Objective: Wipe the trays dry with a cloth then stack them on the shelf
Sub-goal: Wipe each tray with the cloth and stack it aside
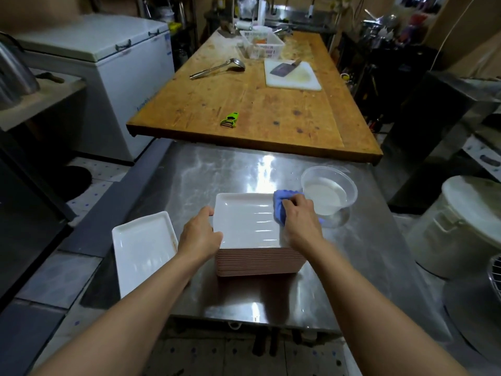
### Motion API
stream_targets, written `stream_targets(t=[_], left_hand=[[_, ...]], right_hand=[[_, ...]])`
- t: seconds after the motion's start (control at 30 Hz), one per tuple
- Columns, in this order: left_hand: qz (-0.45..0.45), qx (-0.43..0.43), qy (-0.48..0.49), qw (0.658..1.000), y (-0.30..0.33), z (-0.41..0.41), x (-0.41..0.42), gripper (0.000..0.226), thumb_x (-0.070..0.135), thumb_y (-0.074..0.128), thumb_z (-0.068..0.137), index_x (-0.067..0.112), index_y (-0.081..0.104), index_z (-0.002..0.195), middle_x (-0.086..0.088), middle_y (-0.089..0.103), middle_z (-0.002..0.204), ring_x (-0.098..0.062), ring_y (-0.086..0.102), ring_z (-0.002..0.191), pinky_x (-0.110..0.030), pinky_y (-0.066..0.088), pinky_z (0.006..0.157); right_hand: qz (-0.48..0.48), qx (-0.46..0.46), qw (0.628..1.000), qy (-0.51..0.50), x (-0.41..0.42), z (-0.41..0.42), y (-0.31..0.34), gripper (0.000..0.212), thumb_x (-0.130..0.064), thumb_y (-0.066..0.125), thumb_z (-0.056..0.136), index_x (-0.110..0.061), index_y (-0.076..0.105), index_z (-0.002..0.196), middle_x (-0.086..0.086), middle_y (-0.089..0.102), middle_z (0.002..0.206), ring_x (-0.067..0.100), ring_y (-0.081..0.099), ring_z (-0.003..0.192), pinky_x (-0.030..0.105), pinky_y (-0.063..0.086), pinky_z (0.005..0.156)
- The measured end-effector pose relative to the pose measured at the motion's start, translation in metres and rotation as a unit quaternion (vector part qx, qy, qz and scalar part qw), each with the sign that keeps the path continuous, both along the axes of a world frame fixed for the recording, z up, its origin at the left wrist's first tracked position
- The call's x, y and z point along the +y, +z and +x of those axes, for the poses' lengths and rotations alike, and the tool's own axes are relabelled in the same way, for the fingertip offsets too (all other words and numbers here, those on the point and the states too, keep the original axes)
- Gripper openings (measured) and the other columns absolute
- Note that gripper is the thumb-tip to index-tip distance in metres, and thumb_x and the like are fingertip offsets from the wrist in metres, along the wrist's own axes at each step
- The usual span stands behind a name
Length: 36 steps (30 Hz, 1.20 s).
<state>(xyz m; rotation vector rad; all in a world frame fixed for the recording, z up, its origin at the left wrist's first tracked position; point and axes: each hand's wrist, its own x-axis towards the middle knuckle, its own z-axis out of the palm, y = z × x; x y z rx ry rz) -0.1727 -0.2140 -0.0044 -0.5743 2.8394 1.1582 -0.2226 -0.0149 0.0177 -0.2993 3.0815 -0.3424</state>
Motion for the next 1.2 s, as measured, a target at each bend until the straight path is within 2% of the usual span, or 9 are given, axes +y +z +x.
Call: stream_targets(t=[0.17,0.33,0.47,0.73,0.87,0.97,1.03,1.13,1.2], left_hand=[[-0.023,-0.017,0.004,1.0,0.0,-0.002,0.0,0.044,0.015,0.059,0.082,0.021,0.046,0.123,-0.007,0.063,0.1,-0.028,0.059,0.092,-0.03,0.044,0.072],[-0.044,-0.03,0.007,0.999,0.001,-0.001,0.002,0.044,0.014,0.057,0.082,0.02,0.045,0.124,-0.009,0.064,0.104,-0.029,0.058,0.093,-0.029,0.04,0.069],[-0.061,-0.034,0.023,0.997,0.004,-0.002,0.005,0.042,0.01,0.055,0.081,0.019,0.047,0.121,-0.01,0.063,0.107,-0.03,0.057,0.096,-0.028,0.039,0.071],[-0.067,-0.033,0.043,0.996,0.01,0.0,0.012,0.042,0.007,0.055,0.08,0.016,0.049,0.121,-0.012,0.062,0.114,-0.031,0.057,0.103,-0.031,0.041,0.078],[-0.134,-0.022,0.042,0.99,0.015,0.008,0.019,0.041,0.016,0.058,0.084,0.012,0.045,0.123,-0.014,0.053,0.124,-0.034,0.053,0.109,-0.038,0.043,0.082],[-0.216,0.084,0.002,0.973,0.019,0.018,0.031,0.042,0.031,0.062,0.085,0.016,0.05,0.122,-0.009,0.045,0.121,-0.028,0.047,0.11,-0.041,0.044,0.078],[-0.237,0.157,-0.089,0.955,0.019,0.021,0.044,0.035,0.038,0.065,0.083,0.019,0.06,0.113,-0.002,0.05,0.112,-0.021,0.046,0.107,-0.034,0.042,0.07],[-0.276,0.14,-0.21,0.927,0.016,0.021,0.061,0.032,0.046,0.064,0.082,0.022,0.068,0.103,0.004,0.056,0.104,-0.017,0.047,0.105,-0.028,0.036,0.067],[-0.323,0.128,-0.232,0.908,0.013,0.02,0.067,0.021,0.035,0.06,0.088,0.022,0.068,0.102,0.004,0.058,0.102,-0.017,0.048,0.103,-0.027,0.032,0.065]], right_hand=[[-0.035,-0.052,0.994,0.087,-0.033,0.005,-0.01,0.051,-0.006,0.054,0.085,-0.016,0.046,0.134,0.003,0.033,0.143,0.029,0.035,0.119,0.036,0.037,0.094],[-0.046,-0.084,0.981,0.169,-0.03,0.025,-0.008,0.049,-0.009,0.048,0.087,-0.028,0.05,0.132,0.0,0.036,0.144,0.028,0.036,0.121,0.038,0.036,0.095],[-0.003,-0.032,0.988,0.153,0.003,0.047,-0.006,0.037,-0.017,0.048,0.084,-0.025,0.051,0.12,-0.003,0.043,0.131,0.024,0.041,0.108,0.032,0.028,0.079],[0.092,0.06,0.992,0.058,0.049,0.062,-0.001,0.039,0.0,0.044,0.085,-0.012,0.049,0.122,0.004,0.039,0.133,0.026,0.039,0.11,0.032,0.036,0.074],[-0.053,0.081,0.995,-0.005,0.054,0.065,0.005,0.037,0.008,0.044,0.081,-0.004,0.057,0.114,0.01,0.047,0.122,0.026,0.042,0.112,0.034,0.046,0.079],[-0.219,0.109,0.967,-0.073,0.061,0.065,0.013,0.026,0.008,0.052,0.081,0.001,0.065,0.102,0.016,0.055,0.108,0.028,0.051,0.101,0.027,0.041,0.079],[-0.269,0.088,0.953,-0.107,0.066,0.064,0.019,0.02,0.003,0.054,0.082,-0.003,0.066,0.096,0.016,0.06,0.1,0.025,0.057,0.092,0.021,0.039,0.074],[-0.305,0.069,0.939,-0.144,0.068,0.064,0.022,0.015,0.0,0.055,0.08,-0.006,0.066,0.087,0.014,0.061,0.089,0.022,0.057,0.083,0.029,0.046,0.071],[-0.311,0.072,0.934,-0.161,0.069,0.067,0.023,0.014,0.001,0.055,0.078,-0.004,0.066,0.084,0.013,0.06,0.086,0.022,0.056,0.082,0.029,0.044,0.069]])
